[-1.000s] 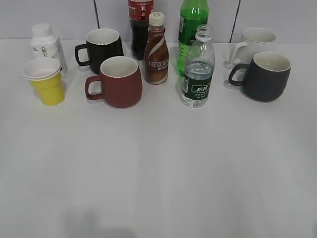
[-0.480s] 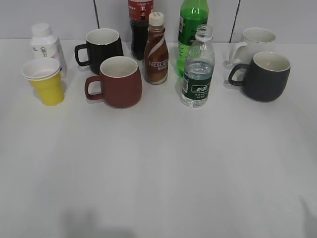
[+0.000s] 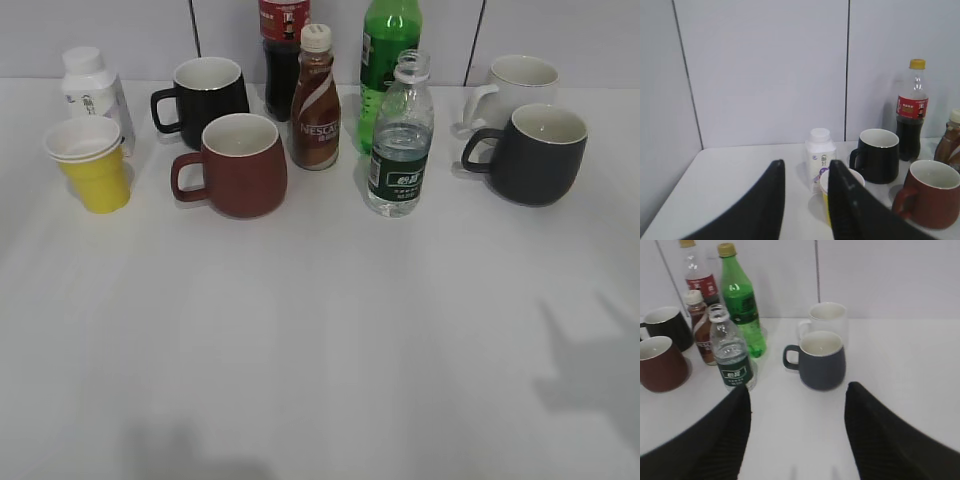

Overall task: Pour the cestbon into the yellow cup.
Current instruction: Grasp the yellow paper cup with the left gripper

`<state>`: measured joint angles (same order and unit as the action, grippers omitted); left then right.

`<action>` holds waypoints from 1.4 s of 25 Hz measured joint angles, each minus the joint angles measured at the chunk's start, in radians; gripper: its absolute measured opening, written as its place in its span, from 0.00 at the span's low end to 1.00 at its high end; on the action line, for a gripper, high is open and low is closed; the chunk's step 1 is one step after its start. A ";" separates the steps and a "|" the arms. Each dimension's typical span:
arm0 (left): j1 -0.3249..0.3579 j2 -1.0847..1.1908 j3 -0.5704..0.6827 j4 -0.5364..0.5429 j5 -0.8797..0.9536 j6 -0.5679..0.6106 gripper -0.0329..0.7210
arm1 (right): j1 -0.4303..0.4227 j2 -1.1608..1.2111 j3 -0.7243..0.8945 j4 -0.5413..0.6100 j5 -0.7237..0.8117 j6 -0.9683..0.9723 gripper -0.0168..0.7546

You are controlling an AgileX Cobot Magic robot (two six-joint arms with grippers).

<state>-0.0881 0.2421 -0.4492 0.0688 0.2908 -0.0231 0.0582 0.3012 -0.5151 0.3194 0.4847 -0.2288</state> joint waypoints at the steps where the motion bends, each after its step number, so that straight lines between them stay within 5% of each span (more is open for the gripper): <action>1: 0.000 0.054 0.017 -0.002 -0.066 0.000 0.35 | 0.017 0.025 0.000 0.007 -0.038 -0.038 0.60; 15: 0.000 0.878 0.073 0.002 -0.980 0.000 0.44 | 0.172 0.614 0.001 0.082 -0.589 -0.131 0.60; 24: 0.000 1.046 0.095 0.019 -1.073 -0.020 0.77 | 0.297 0.914 0.001 -0.020 -0.951 -0.093 0.60; 35: 0.000 1.247 0.230 0.045 -1.250 -0.050 0.81 | 0.354 1.192 0.001 -0.310 -1.173 0.173 0.60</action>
<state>-0.0881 1.4887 -0.2193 0.1134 -0.9593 -0.0735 0.4120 1.4933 -0.5140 0.0092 -0.6879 -0.0553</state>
